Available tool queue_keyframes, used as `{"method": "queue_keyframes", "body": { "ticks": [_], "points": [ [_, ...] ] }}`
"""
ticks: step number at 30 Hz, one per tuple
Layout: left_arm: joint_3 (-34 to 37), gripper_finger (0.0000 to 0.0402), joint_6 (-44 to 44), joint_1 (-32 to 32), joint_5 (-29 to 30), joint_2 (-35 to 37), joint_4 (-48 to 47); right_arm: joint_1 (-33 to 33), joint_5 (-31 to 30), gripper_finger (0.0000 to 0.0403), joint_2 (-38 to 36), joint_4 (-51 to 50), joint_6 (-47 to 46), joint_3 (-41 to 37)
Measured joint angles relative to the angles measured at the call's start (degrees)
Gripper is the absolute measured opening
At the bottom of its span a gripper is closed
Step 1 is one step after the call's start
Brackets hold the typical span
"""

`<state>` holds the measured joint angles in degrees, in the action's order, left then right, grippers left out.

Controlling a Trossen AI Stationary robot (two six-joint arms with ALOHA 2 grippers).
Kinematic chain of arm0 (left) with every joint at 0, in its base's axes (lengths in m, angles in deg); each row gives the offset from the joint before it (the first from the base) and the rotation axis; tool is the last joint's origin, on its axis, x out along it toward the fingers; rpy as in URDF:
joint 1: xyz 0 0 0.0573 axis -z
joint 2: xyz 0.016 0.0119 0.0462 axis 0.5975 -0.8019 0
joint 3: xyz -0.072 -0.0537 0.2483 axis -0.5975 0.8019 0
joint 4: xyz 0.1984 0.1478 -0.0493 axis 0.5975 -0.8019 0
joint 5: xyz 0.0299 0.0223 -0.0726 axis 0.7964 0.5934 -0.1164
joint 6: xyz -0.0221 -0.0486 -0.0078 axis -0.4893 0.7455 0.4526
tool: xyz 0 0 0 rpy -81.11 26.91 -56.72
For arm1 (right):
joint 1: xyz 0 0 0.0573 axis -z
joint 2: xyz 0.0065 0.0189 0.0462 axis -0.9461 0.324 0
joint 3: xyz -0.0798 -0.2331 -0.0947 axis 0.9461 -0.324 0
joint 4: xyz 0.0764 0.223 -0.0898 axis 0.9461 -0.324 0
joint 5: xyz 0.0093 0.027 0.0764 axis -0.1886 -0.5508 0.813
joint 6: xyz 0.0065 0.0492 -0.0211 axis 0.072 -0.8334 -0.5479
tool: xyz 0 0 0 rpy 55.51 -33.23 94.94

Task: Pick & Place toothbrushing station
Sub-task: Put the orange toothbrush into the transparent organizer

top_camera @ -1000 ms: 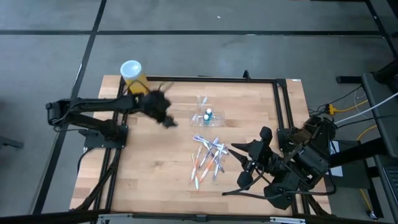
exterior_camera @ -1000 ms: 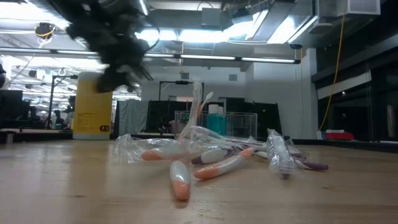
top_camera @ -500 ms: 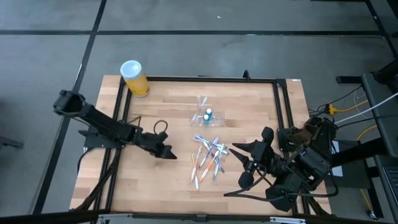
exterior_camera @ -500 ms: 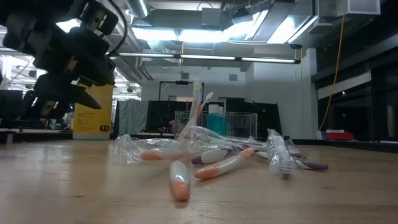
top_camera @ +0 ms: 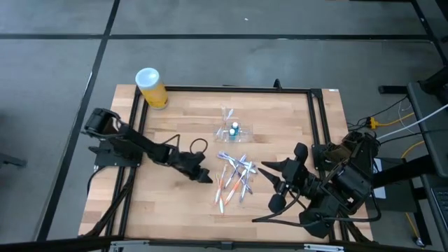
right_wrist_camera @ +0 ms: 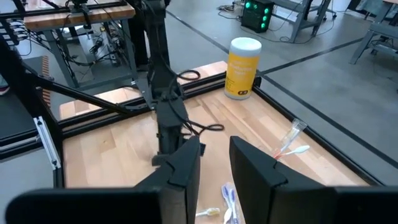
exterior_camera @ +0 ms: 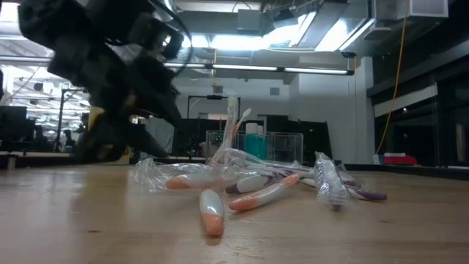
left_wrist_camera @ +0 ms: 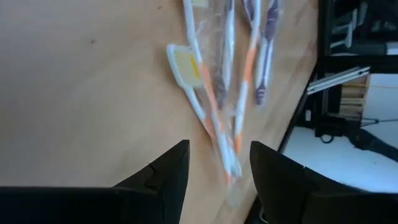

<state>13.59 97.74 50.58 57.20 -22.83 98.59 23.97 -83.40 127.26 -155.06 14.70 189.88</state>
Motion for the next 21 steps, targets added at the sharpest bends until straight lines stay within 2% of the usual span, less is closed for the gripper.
{"method": "queue_keyframes", "body": {
  "ticks": [4, 9, 18, 21],
  "points": [
    [-1.98, 0.0164, -1.55, -2.17, -2.36, -3.55, 4.78, -0.07, 0.00, 0.0091, 0.00, 0.11, 0.00, 0.00],
    [-4.15, 0.0164, -5.35, -6.77, -2.93, -4.94, 4.21, -0.38, 0.02, 0.0091, 0.00, 0.24, -0.02, 0.00],
    [-7.55, 0.0164, -14.30, -12.06, -7.89, -4.92, -7.87, -0.90, 0.00, 0.0091, 0.00, 0.28, -0.28, 0.00],
    [-8.39, 0.0164, -15.14, -12.83, -8.01, -4.92, -7.85, -0.88, -0.04, 0.0091, 0.00, 0.28, -0.26, 0.00]
  ]
}}
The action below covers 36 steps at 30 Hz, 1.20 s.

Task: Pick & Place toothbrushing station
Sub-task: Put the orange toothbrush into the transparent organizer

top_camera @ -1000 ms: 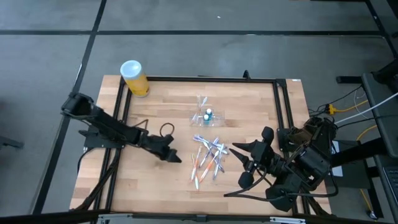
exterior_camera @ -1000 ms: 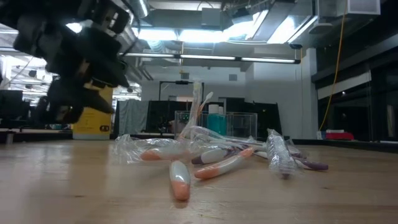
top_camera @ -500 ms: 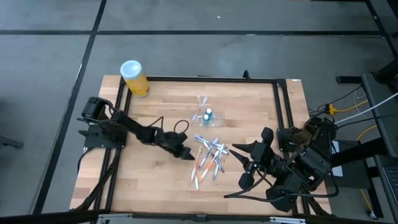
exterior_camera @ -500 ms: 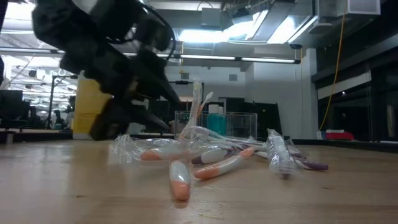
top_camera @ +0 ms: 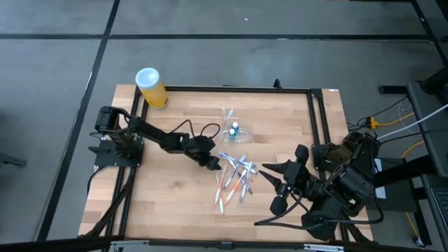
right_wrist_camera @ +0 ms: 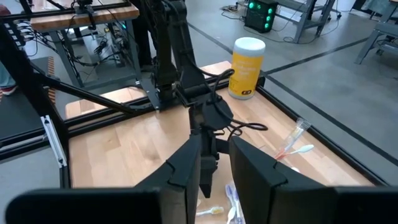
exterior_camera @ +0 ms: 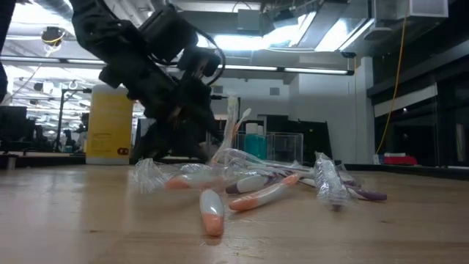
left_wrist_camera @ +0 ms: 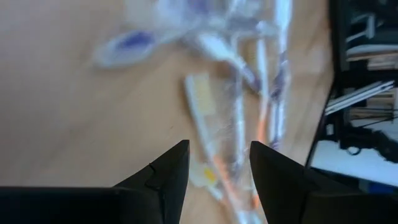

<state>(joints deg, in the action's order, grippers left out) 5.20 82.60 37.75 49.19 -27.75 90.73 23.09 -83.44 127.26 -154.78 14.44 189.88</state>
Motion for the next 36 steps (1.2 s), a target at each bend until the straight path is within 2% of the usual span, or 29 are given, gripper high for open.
{"method": "queue_keyframes", "body": {
  "ticks": [9, 15, 22, 26, 31, 36],
  "points": [
    [-1.89, 0.0164, -1.06, -1.58, -0.61, -0.51, -1.35, 0.00, -0.48, 0.0091, 0.00, -0.04, 1.04, 0.00],
    [-8.18, 0.0164, -2.68, -1.17, -2.17, -6.72, -3.40, 0.00, -0.96, 0.0091, 0.00, -0.09, 1.51, 0.00],
    [-14.24, 0.0161, -5.38, -1.21, -4.61, -11.23, -10.48, -0.73, -0.04, 0.0091, 0.00, 0.31, 0.27, 0.00],
    [-14.69, 0.0124, -4.51, -1.26, -4.71, -12.00, -12.11, -1.58, -1.10, 0.0091, 0.02, 0.55, -0.40, 0.00],
    [-14.54, 0.0018, -4.87, -1.21, -4.81, -11.62, -12.86, -2.03, -1.74, 0.0091, 0.02, 0.57, -0.63, 0.00],
    [-14.52, 0.0002, -4.93, -1.19, -7.20, -8.78, -9.65, -2.10, -1.92, 0.0091, 0.02, 0.97, -0.54, 0.00]
  ]
}}
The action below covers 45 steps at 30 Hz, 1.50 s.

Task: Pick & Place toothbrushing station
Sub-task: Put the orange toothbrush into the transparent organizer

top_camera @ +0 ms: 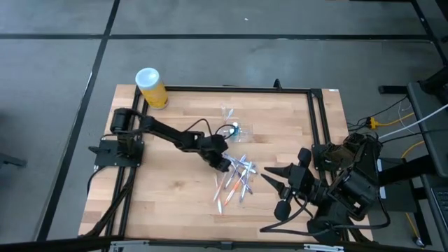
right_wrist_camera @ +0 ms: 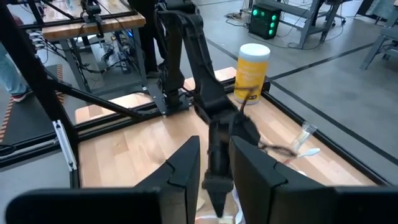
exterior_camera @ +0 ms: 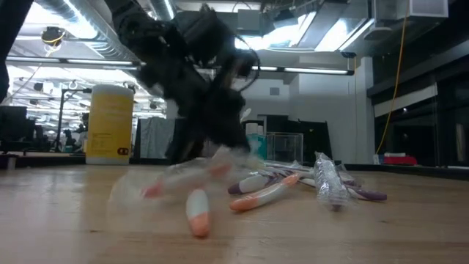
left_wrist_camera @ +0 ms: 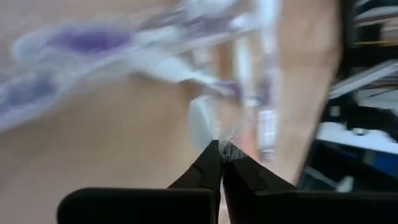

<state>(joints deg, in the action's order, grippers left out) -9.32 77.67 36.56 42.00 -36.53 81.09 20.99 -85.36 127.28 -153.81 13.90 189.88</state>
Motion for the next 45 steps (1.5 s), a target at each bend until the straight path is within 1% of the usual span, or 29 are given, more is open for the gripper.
{"method": "queue_keyframes", "body": {
  "ticks": [2, 5, 7, 11, 13, 16, 18, 20, 22, 25, 28, 31, 33, 36, 42, 45],
  "points": [
    [0.02, 0.0002, 0.64, 0.26, 0.11, 2.89, 1.10, -0.18, -0.34, 0.0091, 0.00, 0.24, 0.11, 0.00],
    [0.00, 0.0002, 0.73, 0.50, 3.18, 9.13, 1.49, -1.03, -2.02, 0.0091, 0.00, 1.53, 0.39, 0.00],
    [0.01, 0.0002, -0.61, 0.40, 7.15, 13.63, 0.11, -1.70, -2.94, 0.0091, 0.00, 2.25, 0.58, 0.00],
    [0.55, 0.0002, -4.26, -0.14, 16.94, 22.38, -3.36, -2.96, -5.38, 0.0091, 0.00, 3.62, 1.68, 0.00],
    [0.58, 0.0002, -6.14, -0.61, 20.22, 25.86, -4.94, -3.20, -6.02, 0.0091, 0.00, 3.91, 1.85, 0.00],
    [0.59, 0.0002, -9.97, -1.76, 24.46, 29.99, -5.16, -3.21, -6.11, 0.0091, 0.00, 3.92, 1.85, 0.00],
    [0.59, 0.0002, -13.63, -2.85, 28.63, 32.41, -4.90, -3.21, -6.19, 0.0091, 0.00, 3.95, 1.83, 0.00],
    [0.59, 0.0002, -17.54, -4.17, 32.92, 34.22, -4.73, -3.21, -6.16, 0.0091, 0.00, 3.97, 1.85, 0.00],
    [0.59, 0.0002, -20.02, -6.12, 35.21, 35.35, -4.27, -3.21, -6.19, 0.0091, 0.00, 4.06, 1.92, 0.00],
    [0.59, 0.0002, -20.67, -9.86, 35.43, 35.58, -4.10, -3.21, -6.16, 0.0091, 0.00, 4.01, 2.19, 0.00],
    [0.59, 0.0002, -20.77, -12.75, 32.63, 33.92, -3.38, -3.19, -6.14, 0.0091, 0.00, 3.88, 2.31, 0.00],
    [0.63, 0.0002, -20.66, -14.34, 30.20, 30.99, -3.22, -3.19, -6.10, 0.0091, 0.00, 3.86, 2.37, 0.00],
    [0.63, 0.0002, -20.16, -14.44, 28.91, 29.01, -2.40, -3.19, -6.17, 0.0091, 0.00, 3.84, 2.65, 0.00],
    [0.66, 0.0002, -19.55, -14.18, 28.65, 27.24, -1.46, -3.19, -6.67, 0.0091, 0.00, 3.85, 2.33, 0.00],
    [0.66, 0.0002, -19.31, -14.22, 28.53, 26.83, -2.00, -3.19, -6.86, 0.0091, 0.00, 4.30, 1.65, 0.00],
    [0.66, 0.0002, -19.55, -14.05, 28.29, 26.83, -5.15, -3.19, -6.93, 0.0091, 0.00, 4.30, 1.45, 0.00]
  ]
}}
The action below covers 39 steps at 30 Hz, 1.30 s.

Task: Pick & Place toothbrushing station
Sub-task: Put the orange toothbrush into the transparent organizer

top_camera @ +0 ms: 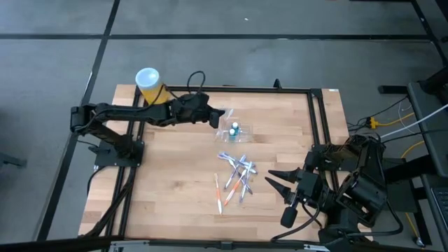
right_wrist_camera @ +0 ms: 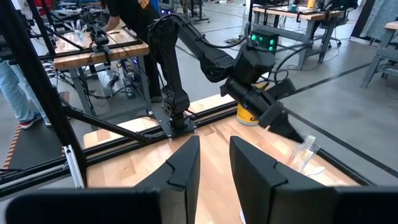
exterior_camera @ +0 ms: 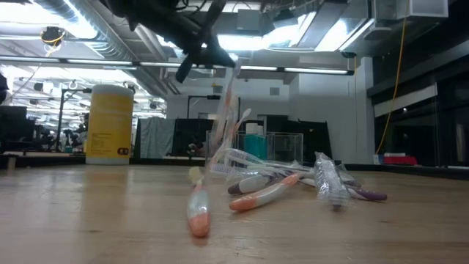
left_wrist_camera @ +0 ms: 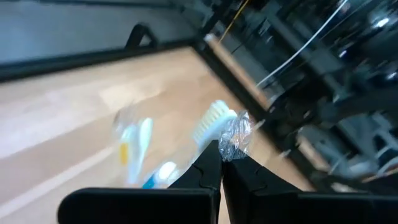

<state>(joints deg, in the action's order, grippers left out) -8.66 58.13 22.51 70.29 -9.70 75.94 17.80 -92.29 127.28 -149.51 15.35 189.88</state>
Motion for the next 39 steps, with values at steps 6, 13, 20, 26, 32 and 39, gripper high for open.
{"method": "queue_keyframes", "body": {
  "ticks": [6, 13, 20, 26, 32, 39],
  "points": [
    [1.32, 0.0002, -0.77, 1.68, 4.07, 0.00, -4.57, 0.00, -0.11, 0.0091, -0.02, 0.00, -0.23, 0.00],
    [9.11, 0.0011, 4.77, 1.43, 3.54, 0.26, -2.59, 0.00, -0.11, 0.0091, -0.02, 0.00, -1.14, 0.00],
    [11.35, 0.0127, 7.05, -3.28, -3.49, 2.39, 5.16, 0.64, 0.46, 0.0091, -0.02, 0.02, -1.30, 0.00],
    [10.67, 0.0213, 4.12, -7.83, -6.16, 7.50, 3.01, 0.98, 1.64, 0.0091, -0.02, 0.61, -1.35, 0.00],
    [10.60, 0.0217, 1.59, -8.90, -11.83, 14.87, -13.72, 0.98, 1.64, 0.0091, -0.02, 0.87, -1.37, 0.00],
    [13.16, 0.0207, 13.56, 8.88, -11.10, 18.63, -32.73, 0.98, 1.40, 0.0091, -0.02, 0.85, -1.11, 0.00]
  ]
}}
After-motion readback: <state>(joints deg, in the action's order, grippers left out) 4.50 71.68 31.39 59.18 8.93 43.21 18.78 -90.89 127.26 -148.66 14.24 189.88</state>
